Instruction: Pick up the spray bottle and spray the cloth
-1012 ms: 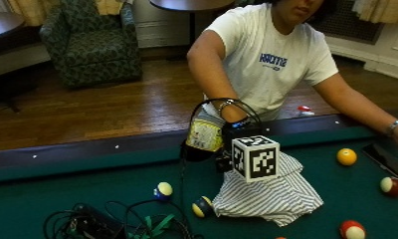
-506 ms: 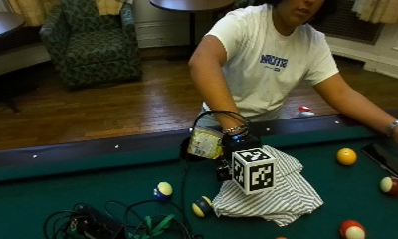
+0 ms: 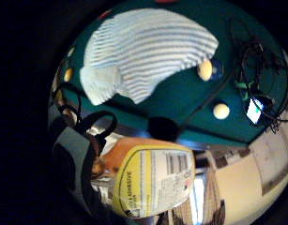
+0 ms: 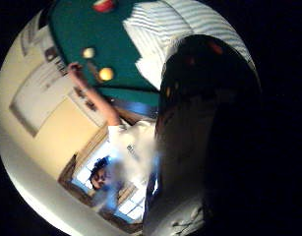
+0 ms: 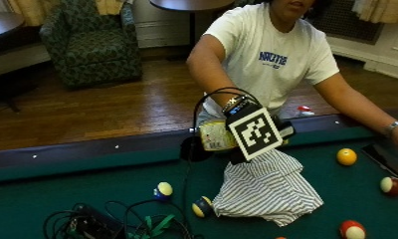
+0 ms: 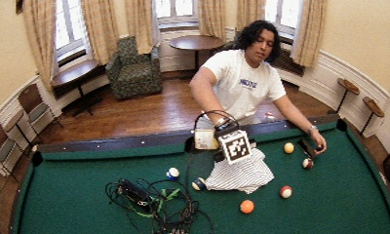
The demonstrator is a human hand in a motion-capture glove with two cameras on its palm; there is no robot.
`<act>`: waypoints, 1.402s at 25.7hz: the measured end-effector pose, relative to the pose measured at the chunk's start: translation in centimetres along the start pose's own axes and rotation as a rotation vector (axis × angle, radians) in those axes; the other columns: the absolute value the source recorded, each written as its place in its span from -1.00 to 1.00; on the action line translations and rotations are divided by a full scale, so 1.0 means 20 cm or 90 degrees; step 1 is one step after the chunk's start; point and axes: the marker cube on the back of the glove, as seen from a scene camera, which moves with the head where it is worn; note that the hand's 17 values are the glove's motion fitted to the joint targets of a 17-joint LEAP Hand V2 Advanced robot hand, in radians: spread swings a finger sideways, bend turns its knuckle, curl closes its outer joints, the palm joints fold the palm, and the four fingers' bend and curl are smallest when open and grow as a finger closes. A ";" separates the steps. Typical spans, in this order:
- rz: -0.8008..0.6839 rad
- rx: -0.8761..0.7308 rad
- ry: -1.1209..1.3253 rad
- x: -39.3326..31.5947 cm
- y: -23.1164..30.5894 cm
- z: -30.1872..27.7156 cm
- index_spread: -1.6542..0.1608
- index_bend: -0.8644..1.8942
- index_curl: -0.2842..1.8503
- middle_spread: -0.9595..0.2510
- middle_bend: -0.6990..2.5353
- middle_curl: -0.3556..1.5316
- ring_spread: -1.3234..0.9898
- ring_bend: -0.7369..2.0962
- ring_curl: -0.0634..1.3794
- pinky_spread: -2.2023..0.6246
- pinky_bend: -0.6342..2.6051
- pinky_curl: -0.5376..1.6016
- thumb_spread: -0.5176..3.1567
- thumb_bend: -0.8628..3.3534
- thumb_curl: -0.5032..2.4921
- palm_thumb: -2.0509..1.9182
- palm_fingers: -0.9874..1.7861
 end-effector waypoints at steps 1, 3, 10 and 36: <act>-0.029 0.029 -0.026 -0.02 0.03 -0.04 0.56 -0.08 -0.13 0.26 -0.15 0.02 -0.04 0.08 -0.20 0.34 -0.27 -0.08 -0.51 -0.60 -0.09 0.51 0.69; -0.088 0.087 -0.086 -0.06 0.08 -0.12 0.56 -0.08 -0.13 0.26 -0.15 0.02 -0.04 0.08 -0.20 0.34 -0.27 -0.08 -0.51 -0.60 -0.09 0.51 0.70; -0.257 0.232 -0.279 -0.14 0.19 -0.27 0.56 -0.09 -0.12 0.26 -0.15 0.02 -0.04 0.08 -0.20 0.34 -0.27 -0.08 -0.51 -0.60 -0.09 0.51 0.69; -0.534 0.429 -0.456 -0.79 -0.26 0.12 0.56 -0.09 -0.11 0.26 -0.15 0.02 -0.04 0.09 -0.20 0.34 -0.27 -0.08 -0.50 -0.60 -0.08 0.51 0.70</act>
